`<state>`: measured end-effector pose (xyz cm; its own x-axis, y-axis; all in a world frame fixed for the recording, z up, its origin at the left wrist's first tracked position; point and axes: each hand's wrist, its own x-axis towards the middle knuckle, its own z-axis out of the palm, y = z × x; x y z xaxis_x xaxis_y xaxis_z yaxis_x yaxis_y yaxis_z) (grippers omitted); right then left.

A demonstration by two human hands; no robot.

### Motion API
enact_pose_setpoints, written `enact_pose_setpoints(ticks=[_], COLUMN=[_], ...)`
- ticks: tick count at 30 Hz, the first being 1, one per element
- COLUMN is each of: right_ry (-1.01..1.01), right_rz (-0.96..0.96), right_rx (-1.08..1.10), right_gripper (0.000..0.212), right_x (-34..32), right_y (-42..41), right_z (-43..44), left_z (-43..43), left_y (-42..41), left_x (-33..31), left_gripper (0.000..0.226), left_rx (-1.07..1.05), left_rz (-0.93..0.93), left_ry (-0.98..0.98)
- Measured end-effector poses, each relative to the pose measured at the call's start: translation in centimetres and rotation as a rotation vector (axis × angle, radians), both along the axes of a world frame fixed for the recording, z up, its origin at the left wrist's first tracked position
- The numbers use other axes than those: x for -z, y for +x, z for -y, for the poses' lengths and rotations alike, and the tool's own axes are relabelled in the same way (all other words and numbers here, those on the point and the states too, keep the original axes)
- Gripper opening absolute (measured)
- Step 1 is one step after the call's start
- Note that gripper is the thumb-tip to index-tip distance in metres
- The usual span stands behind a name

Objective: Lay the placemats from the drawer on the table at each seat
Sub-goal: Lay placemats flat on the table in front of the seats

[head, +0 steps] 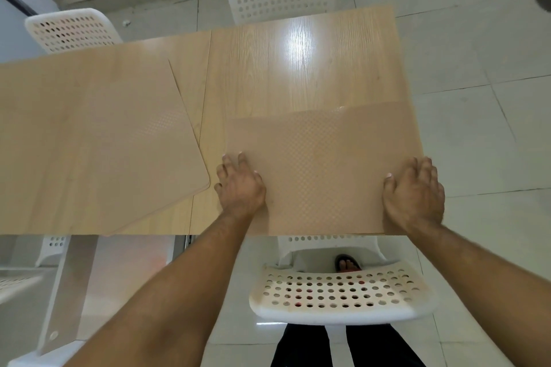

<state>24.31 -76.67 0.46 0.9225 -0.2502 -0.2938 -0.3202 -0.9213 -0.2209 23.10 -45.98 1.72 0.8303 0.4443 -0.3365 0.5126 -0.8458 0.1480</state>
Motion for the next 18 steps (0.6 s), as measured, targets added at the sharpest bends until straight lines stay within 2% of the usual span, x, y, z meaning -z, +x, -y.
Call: enact_pose_setpoints(ticks=[3, 8, 13, 16, 18], right_ry=[0.054, 0.142, 0.065, -0.004, -0.032], right_rz=[0.029, 0.076, 0.111, 0.112, 0.103], right_rx=[-0.023, -0.095, -0.301, -0.463, -0.497], right_gripper=[0.068, 0.07, 0.068, 0.066, 0.067], right_x=[-1.1, -1.8, 0.0, 1.9, 2.9], right_y=[1.0, 5.0, 10.4, 12.1, 12.1], right_z=[0.2, 1.4, 2.2, 1.7, 1.4], left_z=[1.8, 9.0, 16.5, 18.1, 18.2], left_y=[1.7, 5.1, 7.6, 8.1, 7.6], left_x=[-1.2, -2.2, 0.3, 2.6, 3.8], left_gripper=[0.064, 0.065, 0.058, 0.058, 0.06], left_rx=[0.05, 0.278, 0.487, 0.487, 0.472], left_rz=[0.042, 0.099, 0.11, 0.105, 0.156], left_ry=[-0.015, -0.117, -0.182, -0.175, -0.133])
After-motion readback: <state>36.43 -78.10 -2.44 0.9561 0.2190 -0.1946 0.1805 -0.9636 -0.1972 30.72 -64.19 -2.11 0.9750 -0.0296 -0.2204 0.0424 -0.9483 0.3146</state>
